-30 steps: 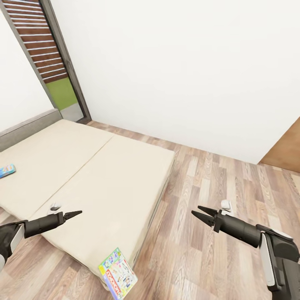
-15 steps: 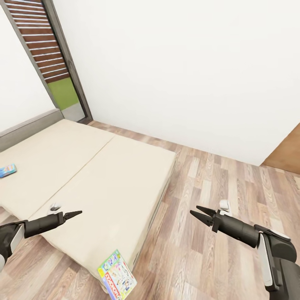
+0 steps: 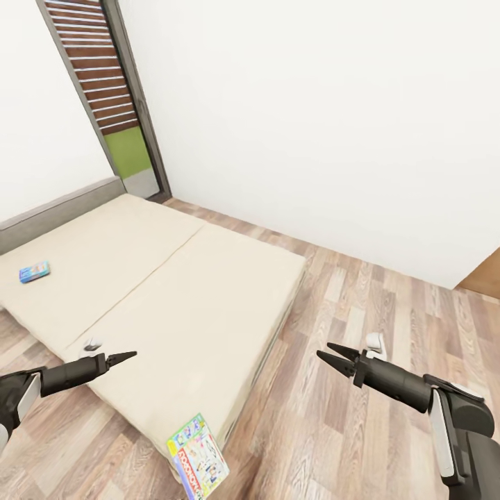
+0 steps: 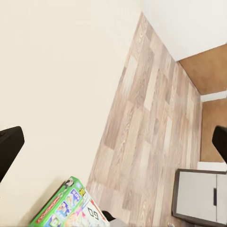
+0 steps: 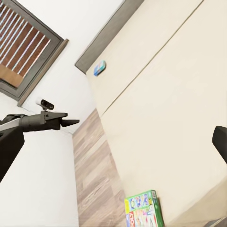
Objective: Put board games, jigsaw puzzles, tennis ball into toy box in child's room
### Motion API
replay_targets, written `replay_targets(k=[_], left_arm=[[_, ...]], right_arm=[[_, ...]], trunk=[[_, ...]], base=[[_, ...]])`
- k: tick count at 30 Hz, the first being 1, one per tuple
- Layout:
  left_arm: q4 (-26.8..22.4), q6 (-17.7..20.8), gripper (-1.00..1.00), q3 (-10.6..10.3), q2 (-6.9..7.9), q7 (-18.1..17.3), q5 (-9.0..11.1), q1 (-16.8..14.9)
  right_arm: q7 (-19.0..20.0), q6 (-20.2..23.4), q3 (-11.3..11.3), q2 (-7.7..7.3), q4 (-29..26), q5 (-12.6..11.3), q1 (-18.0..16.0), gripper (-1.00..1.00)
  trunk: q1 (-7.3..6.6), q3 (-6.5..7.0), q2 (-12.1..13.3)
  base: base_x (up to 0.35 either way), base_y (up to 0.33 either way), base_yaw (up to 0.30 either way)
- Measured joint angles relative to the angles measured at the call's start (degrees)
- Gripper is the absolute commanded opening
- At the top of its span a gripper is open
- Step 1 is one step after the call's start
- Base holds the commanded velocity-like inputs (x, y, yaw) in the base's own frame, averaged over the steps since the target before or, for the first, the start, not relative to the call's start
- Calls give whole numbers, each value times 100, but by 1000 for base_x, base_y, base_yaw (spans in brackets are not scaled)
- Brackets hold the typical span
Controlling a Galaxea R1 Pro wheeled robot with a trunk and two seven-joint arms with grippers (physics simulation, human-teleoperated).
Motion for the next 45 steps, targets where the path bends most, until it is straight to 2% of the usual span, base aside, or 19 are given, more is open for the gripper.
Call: replay_targets(k=[45], left_arm=[[-1, 0, 100, 5, 0, -1, 2, 0]], right_arm=[[-1, -108, 0, 0, -3, -1, 0, 100]], trunk=[[0, 0, 0]], base=[[32, -27, 26]])
